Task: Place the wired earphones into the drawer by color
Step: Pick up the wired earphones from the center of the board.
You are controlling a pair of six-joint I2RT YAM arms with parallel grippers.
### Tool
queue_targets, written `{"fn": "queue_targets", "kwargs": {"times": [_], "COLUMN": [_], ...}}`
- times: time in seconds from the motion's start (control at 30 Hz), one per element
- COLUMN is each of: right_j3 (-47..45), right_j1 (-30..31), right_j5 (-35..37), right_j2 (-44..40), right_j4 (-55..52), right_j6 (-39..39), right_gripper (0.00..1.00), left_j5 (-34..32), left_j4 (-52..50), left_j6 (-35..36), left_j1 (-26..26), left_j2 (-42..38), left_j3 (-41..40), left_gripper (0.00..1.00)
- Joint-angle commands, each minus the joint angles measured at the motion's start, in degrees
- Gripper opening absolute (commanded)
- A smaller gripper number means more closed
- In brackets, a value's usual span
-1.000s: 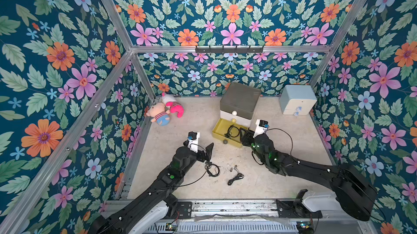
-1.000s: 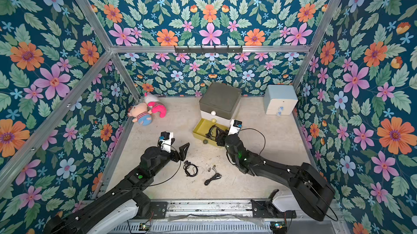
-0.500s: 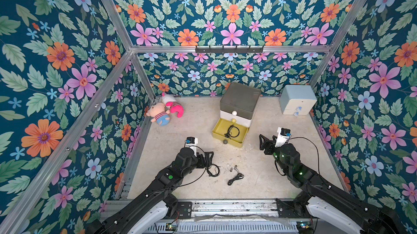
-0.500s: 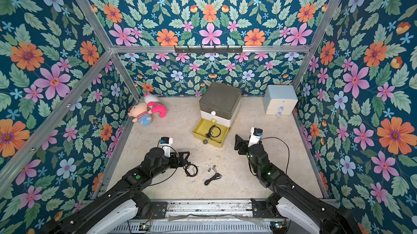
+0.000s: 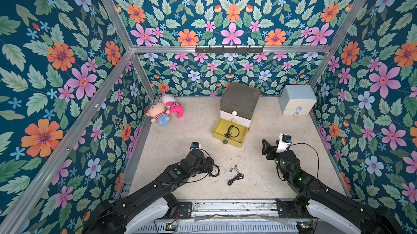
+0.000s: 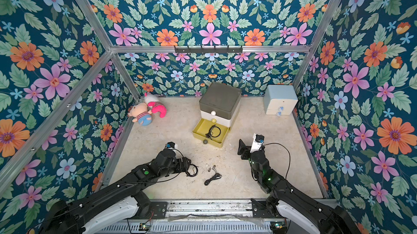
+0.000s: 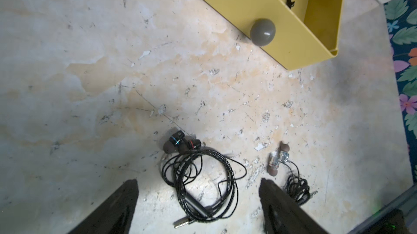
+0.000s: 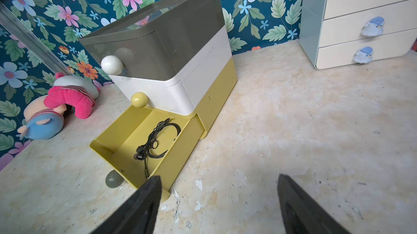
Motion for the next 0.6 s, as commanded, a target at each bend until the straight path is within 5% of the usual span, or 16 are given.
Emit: {"fn": "queue_targets", "kwargs": {"times": [0.0,0.3,0.57], "right_j3": [-0.5,-0.9,-1.0], "right_j1": [0.1,0.0,0.0], "right_j5": [1.6,2.6,2.2], "right_j2": [-0.6,-1.3,-0.9], "right_j4": [2.9,2.6,3.0], "right_j6": [-0.9,-1.2,-1.2], "right_gripper": [0.85,0.85,0.85], "left_j5": [-3.2,-6.1,-8.4], "left_j4": [-1.2,-1.2,-2.0], "left_j6": [-1.7,-2.1,-2.6], "left_j1": [-1.8,-4.9,-6.7], "left_j2": [1.5,6.5,10.5], "left_j3": [0.3,1.0,2.1], "left_gripper": [0.87,0.68,0.61]}}
